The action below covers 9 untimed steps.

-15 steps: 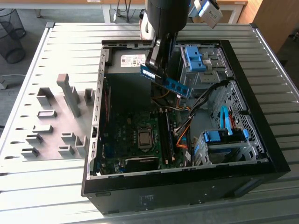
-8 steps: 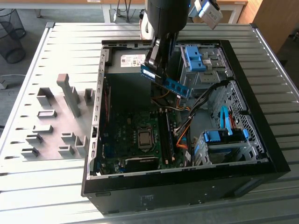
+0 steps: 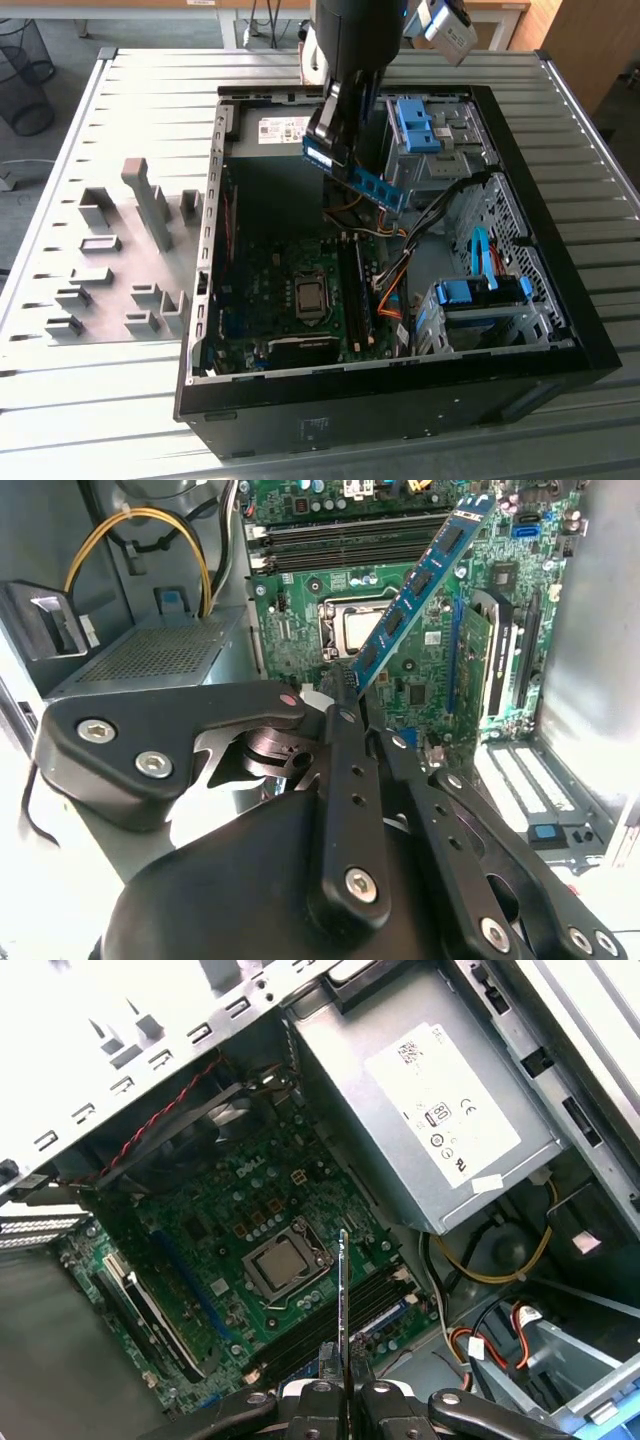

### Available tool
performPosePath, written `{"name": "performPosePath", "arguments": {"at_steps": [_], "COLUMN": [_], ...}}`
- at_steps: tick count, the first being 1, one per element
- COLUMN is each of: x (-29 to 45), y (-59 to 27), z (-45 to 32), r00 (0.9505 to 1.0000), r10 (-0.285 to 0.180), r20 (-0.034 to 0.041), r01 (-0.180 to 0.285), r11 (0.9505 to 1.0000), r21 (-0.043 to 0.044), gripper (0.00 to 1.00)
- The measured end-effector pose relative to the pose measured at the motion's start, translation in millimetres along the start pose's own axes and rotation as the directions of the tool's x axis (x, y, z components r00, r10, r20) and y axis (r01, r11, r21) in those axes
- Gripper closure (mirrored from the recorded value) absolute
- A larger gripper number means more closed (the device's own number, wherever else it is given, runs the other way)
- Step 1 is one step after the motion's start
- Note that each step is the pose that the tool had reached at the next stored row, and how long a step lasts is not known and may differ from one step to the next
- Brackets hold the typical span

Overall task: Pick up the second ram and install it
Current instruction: 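Insert the second ram into the second slot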

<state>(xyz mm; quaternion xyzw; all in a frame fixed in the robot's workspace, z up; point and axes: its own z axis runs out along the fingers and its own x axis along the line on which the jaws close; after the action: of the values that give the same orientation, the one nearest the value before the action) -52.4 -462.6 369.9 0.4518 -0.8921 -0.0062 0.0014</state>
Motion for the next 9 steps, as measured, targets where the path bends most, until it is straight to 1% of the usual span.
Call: {"name": "performPosePath", "arguments": {"at_steps": [4, 9], "x": [0.0, 0.0], "y": [0.0, 0.0], "z": [0.1, 0.2], "r00": [0.9996, 0.9977], "r10": [0.027, 0.067], "r20": [0.0003, 0.0008], "r01": [-0.027, -0.067], "r11": [0.9996, 0.9977], "r21": [0.0001, 0.0002], "gripper": [0.86, 0.86]}}
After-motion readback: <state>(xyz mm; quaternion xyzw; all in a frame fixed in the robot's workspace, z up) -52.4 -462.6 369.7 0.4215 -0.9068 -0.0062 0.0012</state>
